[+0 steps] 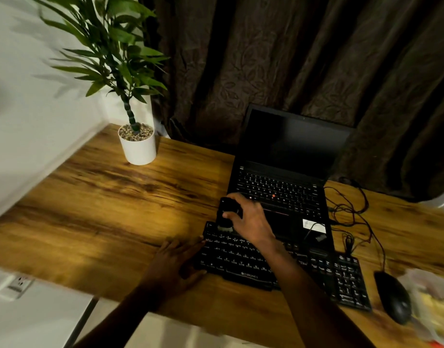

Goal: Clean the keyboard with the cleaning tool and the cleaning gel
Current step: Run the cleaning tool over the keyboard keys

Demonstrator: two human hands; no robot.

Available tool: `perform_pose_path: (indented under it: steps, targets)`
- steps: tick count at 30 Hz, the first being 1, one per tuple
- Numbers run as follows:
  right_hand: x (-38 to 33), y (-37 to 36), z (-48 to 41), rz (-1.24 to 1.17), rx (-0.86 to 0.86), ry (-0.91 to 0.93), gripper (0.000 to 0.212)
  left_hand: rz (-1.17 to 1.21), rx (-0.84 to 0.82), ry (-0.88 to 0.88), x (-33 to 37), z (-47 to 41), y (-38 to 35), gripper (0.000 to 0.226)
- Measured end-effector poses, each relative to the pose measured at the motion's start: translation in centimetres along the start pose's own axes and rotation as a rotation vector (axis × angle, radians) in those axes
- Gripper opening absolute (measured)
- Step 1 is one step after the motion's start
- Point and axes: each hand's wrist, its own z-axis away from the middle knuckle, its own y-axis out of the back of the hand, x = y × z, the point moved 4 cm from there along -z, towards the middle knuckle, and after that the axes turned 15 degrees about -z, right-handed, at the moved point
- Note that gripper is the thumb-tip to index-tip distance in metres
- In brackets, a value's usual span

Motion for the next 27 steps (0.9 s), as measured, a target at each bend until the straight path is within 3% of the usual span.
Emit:
perform_pose_path:
  steps: [8,18,24,27]
  targets:
    - [0.1,2.4,1.2,0.228,-0.014,0.003,0.044,0.004,0.024,-0.009,0.0,-0.1,0.2,0.069]
    - [-1.8,-1.2,0.2,0.014,-0.027,-0.010,0.037,0.004,0.027,-0.008,-0.1,-0.1,0.1,0.067]
    - [-1.1,1.7,1.7,0.190,-0.005,-0.006,0.042,-0.012,0.017,-0.005,-0.2,-0.1,-0.2,0.067]
    - [-1.6,0.6,1.4,0.142,-0.026,-0.034,0.039,-0.014,0.010,0.002,-0.2,-0.1,-0.2,0.068]
